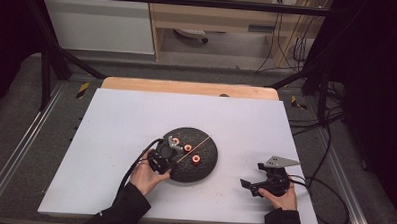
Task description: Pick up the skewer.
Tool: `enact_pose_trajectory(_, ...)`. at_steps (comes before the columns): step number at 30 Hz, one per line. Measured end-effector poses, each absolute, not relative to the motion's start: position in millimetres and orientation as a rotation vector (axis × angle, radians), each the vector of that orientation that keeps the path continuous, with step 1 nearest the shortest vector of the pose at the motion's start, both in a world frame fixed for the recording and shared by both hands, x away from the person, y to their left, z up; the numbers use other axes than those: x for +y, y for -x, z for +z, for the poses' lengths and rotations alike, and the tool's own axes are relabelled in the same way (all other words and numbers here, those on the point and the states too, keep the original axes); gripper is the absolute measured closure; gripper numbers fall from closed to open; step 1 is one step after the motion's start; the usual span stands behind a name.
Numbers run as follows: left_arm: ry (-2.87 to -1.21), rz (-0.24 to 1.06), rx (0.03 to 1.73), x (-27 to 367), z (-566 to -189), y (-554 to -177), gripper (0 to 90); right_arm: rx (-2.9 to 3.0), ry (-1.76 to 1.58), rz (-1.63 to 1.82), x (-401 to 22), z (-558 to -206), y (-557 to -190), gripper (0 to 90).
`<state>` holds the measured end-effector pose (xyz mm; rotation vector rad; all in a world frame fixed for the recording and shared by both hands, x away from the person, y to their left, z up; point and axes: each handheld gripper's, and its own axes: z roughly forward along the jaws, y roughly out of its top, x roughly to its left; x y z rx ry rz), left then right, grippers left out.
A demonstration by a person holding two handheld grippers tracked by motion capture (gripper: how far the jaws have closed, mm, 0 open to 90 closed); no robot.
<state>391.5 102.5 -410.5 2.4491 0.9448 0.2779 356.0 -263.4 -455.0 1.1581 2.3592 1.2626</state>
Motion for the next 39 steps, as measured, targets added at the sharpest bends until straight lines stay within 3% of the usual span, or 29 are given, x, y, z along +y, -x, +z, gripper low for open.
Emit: enact_pose_trajectory(39, -2.086, 0.304, 0.931, 214.6, -414.4, -347.6, 88.1, 2.359, -1.201, 1.233, -258.1, -453.4, -357.7, 0.6)
